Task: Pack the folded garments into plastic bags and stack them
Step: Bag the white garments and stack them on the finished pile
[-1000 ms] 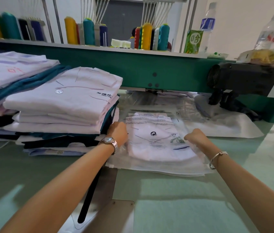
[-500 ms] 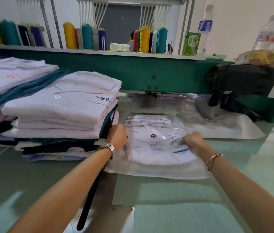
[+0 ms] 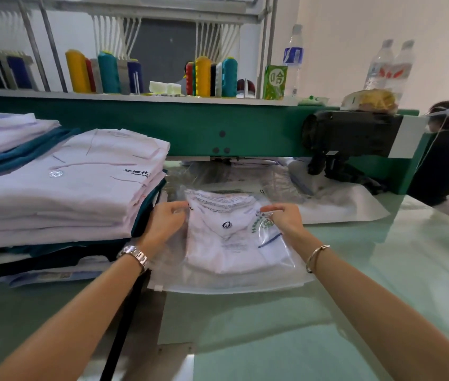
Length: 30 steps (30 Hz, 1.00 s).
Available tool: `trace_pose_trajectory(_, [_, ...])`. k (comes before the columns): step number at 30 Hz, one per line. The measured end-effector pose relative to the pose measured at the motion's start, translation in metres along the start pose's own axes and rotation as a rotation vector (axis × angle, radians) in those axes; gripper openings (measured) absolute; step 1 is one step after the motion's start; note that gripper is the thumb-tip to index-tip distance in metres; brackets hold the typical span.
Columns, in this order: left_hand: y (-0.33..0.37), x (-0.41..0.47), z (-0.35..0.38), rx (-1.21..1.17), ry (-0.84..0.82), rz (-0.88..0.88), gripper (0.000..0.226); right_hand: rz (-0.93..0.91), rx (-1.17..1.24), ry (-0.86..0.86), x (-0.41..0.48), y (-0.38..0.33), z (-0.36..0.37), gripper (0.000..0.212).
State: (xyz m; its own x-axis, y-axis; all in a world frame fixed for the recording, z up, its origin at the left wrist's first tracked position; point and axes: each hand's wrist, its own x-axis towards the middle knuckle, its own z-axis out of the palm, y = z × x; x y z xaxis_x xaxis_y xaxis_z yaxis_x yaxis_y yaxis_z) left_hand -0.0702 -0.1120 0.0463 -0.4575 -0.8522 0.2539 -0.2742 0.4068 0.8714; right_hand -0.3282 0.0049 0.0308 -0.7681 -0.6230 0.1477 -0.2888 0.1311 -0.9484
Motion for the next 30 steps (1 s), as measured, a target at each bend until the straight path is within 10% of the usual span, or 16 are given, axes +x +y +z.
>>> trace_pose_trajectory(13, [0.09, -0.031, 0.064, -0.602, -0.225, 0.057, 0.033, -0.033, 0.062, 0.163, 0.013, -0.014, -0.125, 0.03])
trace_pose_trajectory(30, [0.121, -0.091, 0.284, -0.723, -0.545, -0.14, 0.081, 0.061, -0.123, 0.42, 0.018, 0.107, -0.341, 0.027])
